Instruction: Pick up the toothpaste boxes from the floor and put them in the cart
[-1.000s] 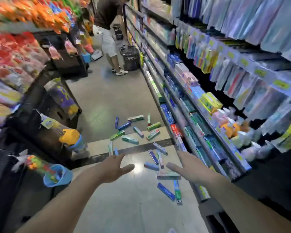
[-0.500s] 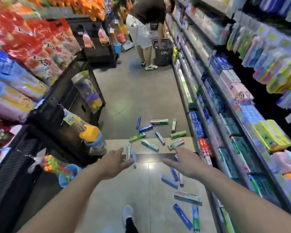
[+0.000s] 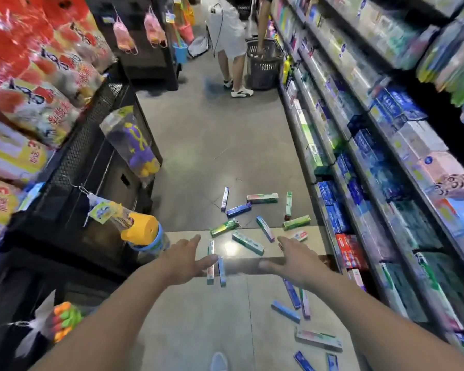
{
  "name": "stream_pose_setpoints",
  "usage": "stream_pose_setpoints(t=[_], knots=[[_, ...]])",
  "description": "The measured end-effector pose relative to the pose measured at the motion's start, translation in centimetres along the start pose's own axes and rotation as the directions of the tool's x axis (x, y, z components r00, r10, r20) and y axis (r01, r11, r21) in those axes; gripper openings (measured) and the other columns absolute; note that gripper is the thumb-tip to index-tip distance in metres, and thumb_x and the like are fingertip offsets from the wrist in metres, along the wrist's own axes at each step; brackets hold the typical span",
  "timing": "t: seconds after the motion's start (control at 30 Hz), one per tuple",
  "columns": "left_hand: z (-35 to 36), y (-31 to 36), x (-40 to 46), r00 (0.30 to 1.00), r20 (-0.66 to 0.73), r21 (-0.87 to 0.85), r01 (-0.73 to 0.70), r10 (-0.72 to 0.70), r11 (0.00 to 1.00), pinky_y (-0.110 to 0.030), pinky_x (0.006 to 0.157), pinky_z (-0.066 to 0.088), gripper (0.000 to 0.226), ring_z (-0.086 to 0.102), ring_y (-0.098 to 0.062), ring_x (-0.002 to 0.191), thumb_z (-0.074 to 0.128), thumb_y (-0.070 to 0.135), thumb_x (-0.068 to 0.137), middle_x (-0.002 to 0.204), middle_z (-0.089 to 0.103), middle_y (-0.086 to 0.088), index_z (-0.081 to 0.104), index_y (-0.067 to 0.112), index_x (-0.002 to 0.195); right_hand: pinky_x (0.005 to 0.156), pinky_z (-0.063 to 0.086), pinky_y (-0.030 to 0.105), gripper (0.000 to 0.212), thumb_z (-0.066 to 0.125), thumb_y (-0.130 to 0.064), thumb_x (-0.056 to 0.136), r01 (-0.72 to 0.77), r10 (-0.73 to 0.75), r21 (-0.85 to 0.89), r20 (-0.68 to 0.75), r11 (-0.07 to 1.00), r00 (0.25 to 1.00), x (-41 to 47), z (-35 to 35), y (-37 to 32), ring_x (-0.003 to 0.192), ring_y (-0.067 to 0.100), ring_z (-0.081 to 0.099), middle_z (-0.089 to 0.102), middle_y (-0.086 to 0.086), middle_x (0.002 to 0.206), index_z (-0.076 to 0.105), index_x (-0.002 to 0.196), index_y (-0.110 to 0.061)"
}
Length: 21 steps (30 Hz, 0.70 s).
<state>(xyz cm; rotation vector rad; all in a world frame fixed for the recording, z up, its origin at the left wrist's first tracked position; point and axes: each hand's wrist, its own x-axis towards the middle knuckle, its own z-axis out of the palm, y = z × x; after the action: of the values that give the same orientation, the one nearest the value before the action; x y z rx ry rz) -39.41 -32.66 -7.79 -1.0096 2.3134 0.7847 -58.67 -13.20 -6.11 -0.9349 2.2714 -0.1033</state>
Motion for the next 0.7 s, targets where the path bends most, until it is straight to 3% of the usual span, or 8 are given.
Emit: stream_pose_setpoints(t=[0.2, 0.37, 0.57, 0.7], knots=[[0.5, -2.6, 9.3, 0.993, 0.076, -0.076, 0.097, -0.092, 0.992, -0.042, 0.118, 0.019, 0.093, 0.013, -0.031, 0.149, 0.041, 0.071, 0.089, 0.162, 0.012, -0.012, 0.004, 0.019, 0.157, 0.102, 0.042, 0.039, 0.098, 0.056, -0.08, 0.072, -0.015, 0.013, 0.029, 0.048, 0.999, 0.999, 10.9, 2.7, -1.5, 0.128, 0.026, 0.046, 0.048, 0.007, 0.141, 0.034, 0.145, -0.018], [4.5, -5.8, 19.9, 0.985, 0.1, -0.109, 0.154, -0.143, 0.982, -0.045, 0.115, 0.029, 0.096, 0.026, -0.031, 0.143, 0.041, 0.074, 0.086, 0.157, 0.025, -0.011, 0.007, 0.019, 0.157, 0.103, 0.042, 0.038, 0.098, 0.06, -0.075, 0.074, -0.04, 0.034, 0.062, 0.096, 0.997, 0.995, 22.1, 7.5, -1.0, 0.13, 0.025, 0.045, 0.046, 0.008, 0.143, 0.033, 0.146, -0.015], [13.3, -10.5, 33.6, 0.977, 0.13, -0.135, 0.187, -0.17, 0.973, -0.046, 0.111, 0.034, 0.099, 0.034, -0.033, 0.139, 0.041, 0.076, 0.083, 0.152, 0.034, -0.014, 0.01, 0.016, 0.156, 0.108, 0.039, 0.044, 0.102, 0.062, -0.072, 0.076, -0.106, 0.088, 0.095, 0.172, 0.99, 0.981, 34.8, 18.9, 1.9, 0.136, 0.027, 0.039, 0.038, 0.009, 0.149, 0.025, 0.15, -0.014], [20.5, -15.1, 44.2, 0.971, 0.166, -0.022, 0.179, -0.173, 0.984, -0.048, 0.109, 0.036, 0.098, 0.036, -0.035, 0.137, 0.042, 0.075, 0.084, 0.151, 0.033, -0.017, 0.006, 0.019, 0.156, 0.1, 0.046, 0.043, 0.09, 0.067, -0.066, 0.075, -0.163, 0.129, 0.158, 0.202, 0.974, 0.971, 43.1, 29.6, 4.3, 0.123, 0.029, 0.05, 0.048, 0.011, 0.136, 0.038, 0.14, -0.012]])
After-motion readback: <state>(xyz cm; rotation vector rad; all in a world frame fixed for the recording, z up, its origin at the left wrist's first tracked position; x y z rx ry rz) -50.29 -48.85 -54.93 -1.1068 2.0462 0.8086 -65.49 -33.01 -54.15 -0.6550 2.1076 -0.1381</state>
